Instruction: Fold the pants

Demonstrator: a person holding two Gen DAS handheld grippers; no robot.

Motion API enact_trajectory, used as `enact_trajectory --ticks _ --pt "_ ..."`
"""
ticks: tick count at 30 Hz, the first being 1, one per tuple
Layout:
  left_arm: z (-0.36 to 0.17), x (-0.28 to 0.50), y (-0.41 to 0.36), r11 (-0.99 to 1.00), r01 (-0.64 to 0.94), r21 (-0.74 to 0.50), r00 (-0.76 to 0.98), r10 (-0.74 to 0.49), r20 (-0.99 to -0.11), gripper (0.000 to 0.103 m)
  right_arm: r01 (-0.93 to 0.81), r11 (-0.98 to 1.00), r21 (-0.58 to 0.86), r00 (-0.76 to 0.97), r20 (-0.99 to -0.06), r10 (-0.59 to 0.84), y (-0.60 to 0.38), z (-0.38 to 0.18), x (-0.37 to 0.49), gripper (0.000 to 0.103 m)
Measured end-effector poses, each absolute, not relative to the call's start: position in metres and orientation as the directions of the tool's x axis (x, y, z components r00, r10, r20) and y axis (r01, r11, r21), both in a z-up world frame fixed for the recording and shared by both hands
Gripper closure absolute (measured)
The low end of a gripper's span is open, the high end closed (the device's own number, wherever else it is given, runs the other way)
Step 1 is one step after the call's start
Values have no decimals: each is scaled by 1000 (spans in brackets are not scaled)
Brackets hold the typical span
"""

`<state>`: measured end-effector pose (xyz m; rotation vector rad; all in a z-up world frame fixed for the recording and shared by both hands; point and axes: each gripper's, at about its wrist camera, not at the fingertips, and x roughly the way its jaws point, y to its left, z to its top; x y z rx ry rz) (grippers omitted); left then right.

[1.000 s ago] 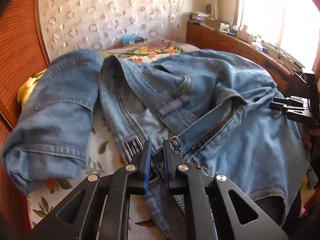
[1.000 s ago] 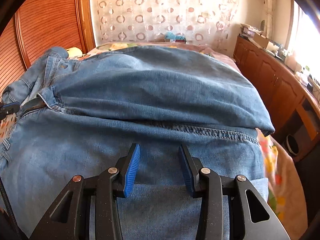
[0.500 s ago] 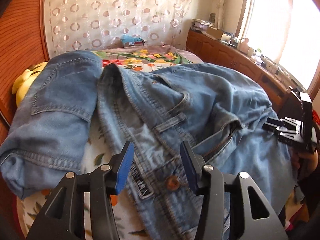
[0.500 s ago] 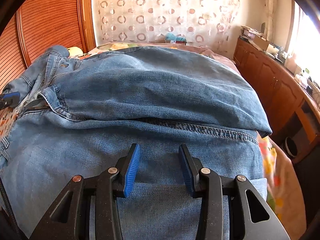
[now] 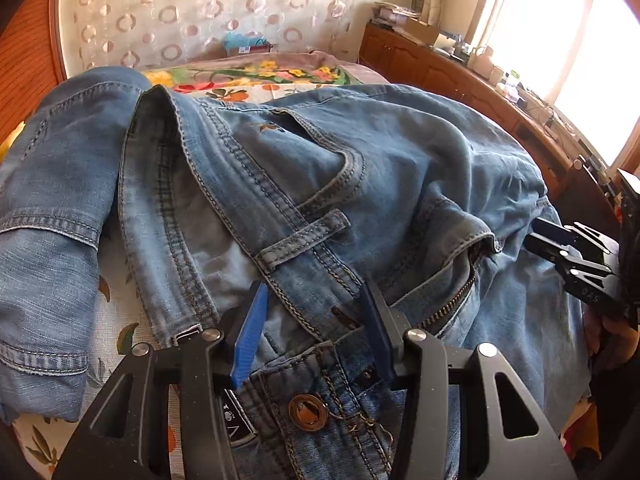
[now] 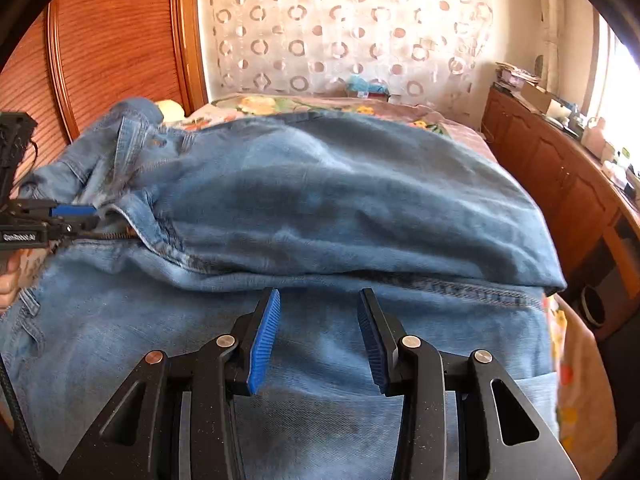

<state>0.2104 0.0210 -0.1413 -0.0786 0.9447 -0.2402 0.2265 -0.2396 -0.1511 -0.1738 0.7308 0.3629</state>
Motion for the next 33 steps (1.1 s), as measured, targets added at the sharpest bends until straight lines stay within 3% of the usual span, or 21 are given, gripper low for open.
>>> enact_trajectory --ticks 2,7,8,9,18,23,26,31,33 --pt "-141 208 18 970 185 -157 564 -235 -791 56 -380 925 -3 675 -684 276 -245 -152 230 61" --pt "-136 201 7 973 210 -91 602 -202 -773 81 -366 930 30 667 -688 285 -254 -152 236 61" --pt "-134 199 6 975 206 -79 612 -191 -767 96 -365 931 23 669 -689 279 -253 -151 236 61" --pt "-131 197 7 972 214 -100 616 -214 -758 103 -363 932 15 671 -690 273 -251 -151 236 61" --pt "-106 187 26 974 202 -104 672 -215 -708 102 -356 935 5 676 -690 261 -247 -152 235 61" --pt "-124 199 31 975 176 -138 610 -218 -762 80 -356 934 -3 677 -690 255 -245 -152 235 61" --pt "-139 205 25 972 185 -147 564 -228 -794 78 -356 934 -6 678 -690 254 -245 -152 235 61" --pt "-142 210 25 970 182 -160 575 -237 -783 61 -357 934 -9 678 -690 252 -246 -152 235 60" --pt "-143 211 22 969 202 -141 579 -234 -781 59 -356 934 -10 679 -690 252 -246 -152 235 60"
